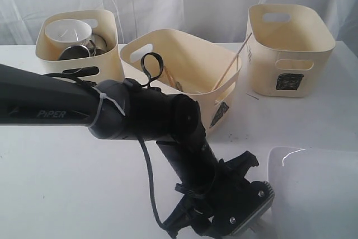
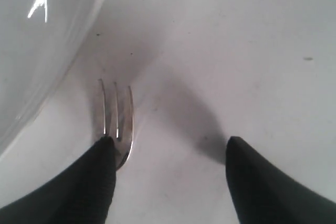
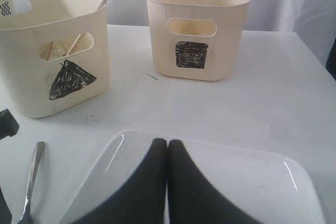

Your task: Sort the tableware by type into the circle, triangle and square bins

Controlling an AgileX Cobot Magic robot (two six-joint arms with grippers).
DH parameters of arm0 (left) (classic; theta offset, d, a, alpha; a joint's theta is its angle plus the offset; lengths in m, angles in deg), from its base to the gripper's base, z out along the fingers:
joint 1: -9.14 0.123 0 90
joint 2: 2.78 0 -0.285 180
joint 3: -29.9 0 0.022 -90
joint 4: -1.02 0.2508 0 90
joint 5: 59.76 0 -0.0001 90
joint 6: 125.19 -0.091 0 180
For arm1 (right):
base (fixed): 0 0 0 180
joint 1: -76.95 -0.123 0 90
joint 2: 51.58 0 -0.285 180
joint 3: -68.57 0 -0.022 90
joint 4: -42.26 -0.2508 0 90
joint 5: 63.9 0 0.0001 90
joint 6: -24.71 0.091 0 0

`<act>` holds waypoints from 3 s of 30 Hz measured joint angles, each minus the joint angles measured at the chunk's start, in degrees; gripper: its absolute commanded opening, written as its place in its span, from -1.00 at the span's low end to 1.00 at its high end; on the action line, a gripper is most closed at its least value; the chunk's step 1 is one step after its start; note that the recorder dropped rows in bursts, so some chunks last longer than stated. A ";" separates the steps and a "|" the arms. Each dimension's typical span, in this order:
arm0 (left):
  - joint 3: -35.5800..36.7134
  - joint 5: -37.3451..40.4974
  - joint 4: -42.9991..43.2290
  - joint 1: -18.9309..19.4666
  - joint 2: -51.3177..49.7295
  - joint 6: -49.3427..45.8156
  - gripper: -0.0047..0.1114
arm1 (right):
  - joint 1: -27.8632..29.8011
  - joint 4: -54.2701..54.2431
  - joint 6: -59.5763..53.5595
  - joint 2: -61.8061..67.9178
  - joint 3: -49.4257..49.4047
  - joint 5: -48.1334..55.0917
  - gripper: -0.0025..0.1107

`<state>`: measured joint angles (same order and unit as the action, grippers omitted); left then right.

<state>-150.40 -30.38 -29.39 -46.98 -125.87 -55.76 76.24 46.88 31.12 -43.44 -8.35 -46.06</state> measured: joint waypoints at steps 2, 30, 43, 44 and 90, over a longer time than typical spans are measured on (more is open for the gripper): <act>0.00 -0.03 0.12 0.00 0.00 0.17 0.18 | 0.00 0.00 0.00 0.00 0.00 0.00 -0.96; -0.08 -2.81 4.50 0.00 0.00 5.23 0.18 | 0.00 0.00 0.00 0.00 0.00 0.00 -0.96; -0.08 -1.71 7.50 0.00 3.13 5.23 0.18 | 0.00 0.00 0.00 0.00 0.00 0.00 -0.96; -0.08 -1.20 8.51 0.00 4.48 5.23 0.18 | 0.00 0.00 0.00 0.00 0.00 0.00 -0.96; 12.26 35.50 20.31 -4.53 61.46 5.23 0.18 | 0.00 0.00 0.00 0.00 0.00 0.00 -0.96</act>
<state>-138.14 5.11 -9.08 -51.51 -64.41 -50.53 76.24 46.88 31.12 -43.44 -8.35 -46.06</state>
